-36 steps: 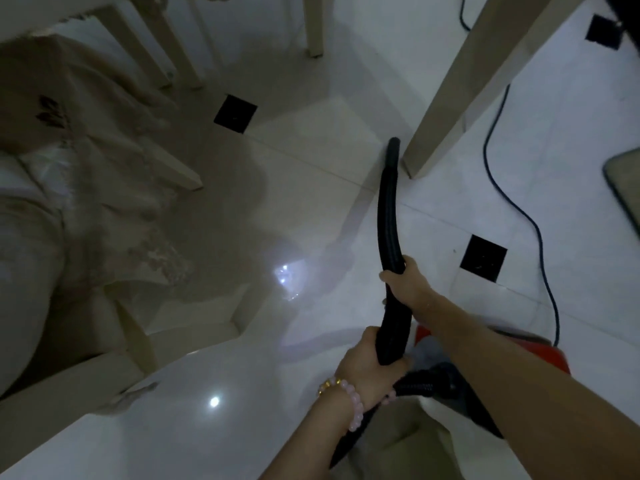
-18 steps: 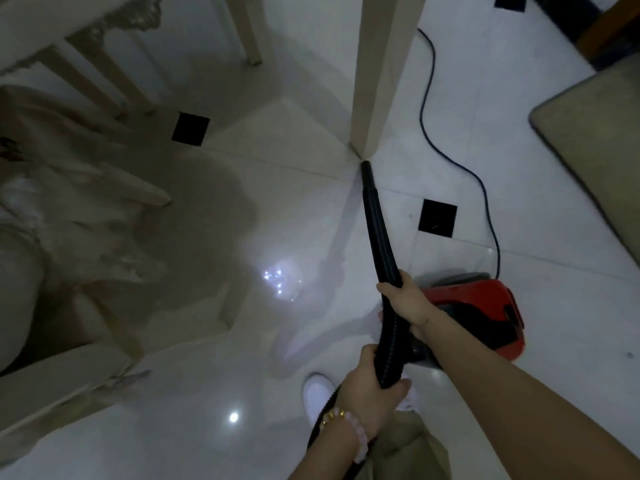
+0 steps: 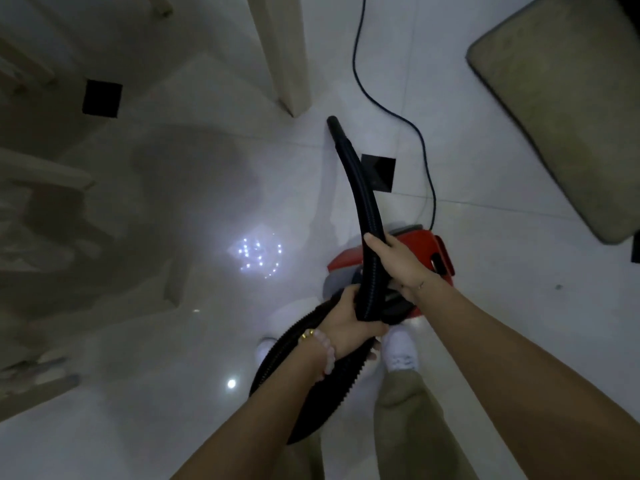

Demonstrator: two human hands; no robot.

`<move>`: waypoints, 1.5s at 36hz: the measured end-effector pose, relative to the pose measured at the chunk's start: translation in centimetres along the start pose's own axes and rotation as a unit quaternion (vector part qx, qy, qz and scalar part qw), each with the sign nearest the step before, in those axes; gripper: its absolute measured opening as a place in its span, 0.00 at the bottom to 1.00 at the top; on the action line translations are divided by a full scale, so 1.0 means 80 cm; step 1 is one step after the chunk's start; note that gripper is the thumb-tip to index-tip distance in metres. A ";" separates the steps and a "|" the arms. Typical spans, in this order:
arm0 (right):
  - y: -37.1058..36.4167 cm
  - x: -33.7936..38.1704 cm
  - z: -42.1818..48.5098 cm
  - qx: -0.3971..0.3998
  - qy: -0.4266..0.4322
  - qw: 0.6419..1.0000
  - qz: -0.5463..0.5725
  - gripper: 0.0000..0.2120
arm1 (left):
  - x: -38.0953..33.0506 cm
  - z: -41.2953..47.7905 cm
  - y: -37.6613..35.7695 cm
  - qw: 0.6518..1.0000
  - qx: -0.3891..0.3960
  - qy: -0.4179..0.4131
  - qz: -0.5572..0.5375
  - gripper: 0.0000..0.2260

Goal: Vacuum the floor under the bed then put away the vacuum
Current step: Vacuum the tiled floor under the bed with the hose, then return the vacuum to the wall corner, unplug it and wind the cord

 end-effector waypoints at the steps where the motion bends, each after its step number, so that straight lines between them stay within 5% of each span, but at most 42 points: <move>1: 0.013 -0.001 -0.001 0.005 -0.002 1.000 0.010 0.19 | -0.004 0.006 -0.009 1.000 -0.010 -0.018 0.018 0.19; 4: 0.059 -0.009 -0.001 -0.008 -0.028 0.998 0.055 0.11 | -0.010 0.027 -0.026 0.995 -0.066 -0.048 0.051 0.25; 9: 0.137 -0.049 0.009 -0.100 -0.035 0.994 -0.020 0.15 | -0.018 0.055 -0.031 0.987 -0.139 -0.050 0.060 0.27; 12: 0.163 -0.082 0.016 -0.090 -0.033 0.988 -0.121 0.20 | -0.023 0.069 -0.039 0.985 -0.143 -0.052 0.084 0.28; 19: 0.141 -0.123 0.038 -0.028 -0.021 0.998 -0.043 0.25 | -0.013 0.096 -0.040 0.983 -0.142 -0.057 0.100 0.32; 24: 0.122 -0.134 0.065 -0.023 -0.072 0.993 -0.092 0.44 | -0.007 0.100 -0.032 0.981 -0.158 -0.045 0.099 0.32; 31: 0.124 -0.135 0.078 0.000 -0.088 0.983 -0.159 0.44 | -0.014 0.101 -0.022 0.981 -0.172 -0.045 0.078 0.28; 34: 0.118 -0.131 0.078 -0.073 -0.086 0.974 -0.195 0.40 | -0.019 0.093 -0.017 0.981 -0.176 -0.049 0.071 0.27; 36: 0.114 -0.123 0.067 -0.175 0.006 0.952 -0.252 0.28 | -0.020 0.087 -0.012 0.982 -0.177 -0.043 0.055 0.27; 38: 0.100 -0.110 0.050 -0.184 0.149 0.921 -0.309 0.21 | -0.021 0.078 -0.008 0.982 -0.175 -0.043 0.050 0.27; 40: 0.080 -0.101 0.030 -0.074 0.220 0.878 -0.418 0.26 | -0.023 0.067 -0.006 0.983 -0.169 -0.044 0.052 0.27; 44: 0.063 -0.091 0.015 0.074 0.176 0.718 -0.669 0.27 | -0.028 0.038 -0.004 0.985 -0.153 -0.038 0.074 0.27; 50: 0.074 -0.078 -0.013 0.067 0.103 0.673 -0.729 0.23 | -0.059 -0.031 -0.013 0.983 -0.129 -0.036 0.127 0.32; 54: 0.102 -0.061 -0.083 0.037 0.118 0.695 -0.709 0.22 | -0.106 -0.106 -0.031 0.955 -0.127 -0.069 0.261 0.36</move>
Point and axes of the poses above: each hand's wrist, its own z-axis towards the middle knuckle, its own y-axis out of the back of the hand, x = y × z, the point moved 2 cm from there along z, towards the middle knuckle, and after that the axes turned 5 degrees about -z, right-handed, at the moved point
